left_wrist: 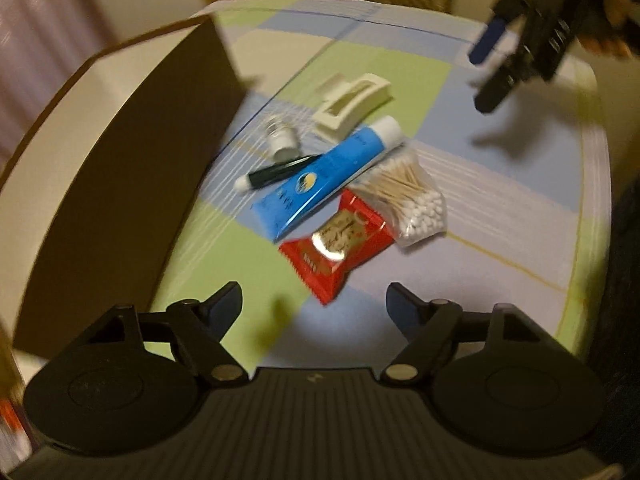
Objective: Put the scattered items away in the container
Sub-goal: 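Move both tools to the remaining items and grasp the red snack packet with the left tool, then grasp the white hair clip with the right tool while the left holds the red packet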
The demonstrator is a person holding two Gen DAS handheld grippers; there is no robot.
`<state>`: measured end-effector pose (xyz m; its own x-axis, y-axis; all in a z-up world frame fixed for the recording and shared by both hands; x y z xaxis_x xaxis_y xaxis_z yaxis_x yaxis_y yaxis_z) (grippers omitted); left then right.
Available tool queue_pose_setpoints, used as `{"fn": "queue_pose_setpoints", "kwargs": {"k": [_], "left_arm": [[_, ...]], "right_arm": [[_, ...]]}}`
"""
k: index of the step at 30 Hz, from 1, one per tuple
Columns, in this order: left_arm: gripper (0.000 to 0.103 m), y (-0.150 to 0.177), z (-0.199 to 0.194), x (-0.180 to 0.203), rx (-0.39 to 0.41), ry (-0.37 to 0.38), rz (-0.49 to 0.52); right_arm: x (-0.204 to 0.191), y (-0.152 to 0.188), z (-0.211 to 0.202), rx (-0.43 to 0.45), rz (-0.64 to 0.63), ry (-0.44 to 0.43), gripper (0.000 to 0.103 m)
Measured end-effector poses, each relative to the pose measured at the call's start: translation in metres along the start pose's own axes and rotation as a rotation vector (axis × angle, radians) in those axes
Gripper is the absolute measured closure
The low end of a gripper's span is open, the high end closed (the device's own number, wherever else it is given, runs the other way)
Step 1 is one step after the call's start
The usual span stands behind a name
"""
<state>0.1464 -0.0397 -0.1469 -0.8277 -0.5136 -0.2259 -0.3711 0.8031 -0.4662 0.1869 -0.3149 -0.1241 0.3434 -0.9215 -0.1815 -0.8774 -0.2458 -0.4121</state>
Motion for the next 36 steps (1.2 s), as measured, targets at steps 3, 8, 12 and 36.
{"fn": "queue_pose_setpoints", "kwargs": {"k": [3, 8, 12, 36], "left_arm": [[0.027, -0.009, 0.011, 0.004, 0.015, 0.019, 0.114], [0.053, -0.02, 0.028, 0.006, 0.002, 0.079, 0.251], [0.061, -0.024, 0.042, 0.001, -0.037, 0.138, 0.262], [0.078, 0.033, -0.001, -0.054, -0.043, 0.075, -0.502]], "right_arm": [[0.009, 0.005, -0.003, -0.005, 0.035, 0.018, 0.008], [0.023, 0.012, -0.007, -0.006, 0.089, 0.046, 0.008], [0.03, 0.013, -0.007, -0.008, 0.11, 0.056, 0.008], [-0.019, -0.07, 0.06, 0.1, -0.777, -0.07, 0.009]]}}
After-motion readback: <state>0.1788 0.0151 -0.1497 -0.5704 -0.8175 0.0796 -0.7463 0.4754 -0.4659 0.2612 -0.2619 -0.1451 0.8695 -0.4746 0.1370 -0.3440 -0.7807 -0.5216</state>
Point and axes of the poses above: each gripper's, at about its wrist camera, not at the fingertips, and z roughly the way its jaws point, x to its right, y to its underside, the point moved 4 cm from there along z, roughly the way its jaws point
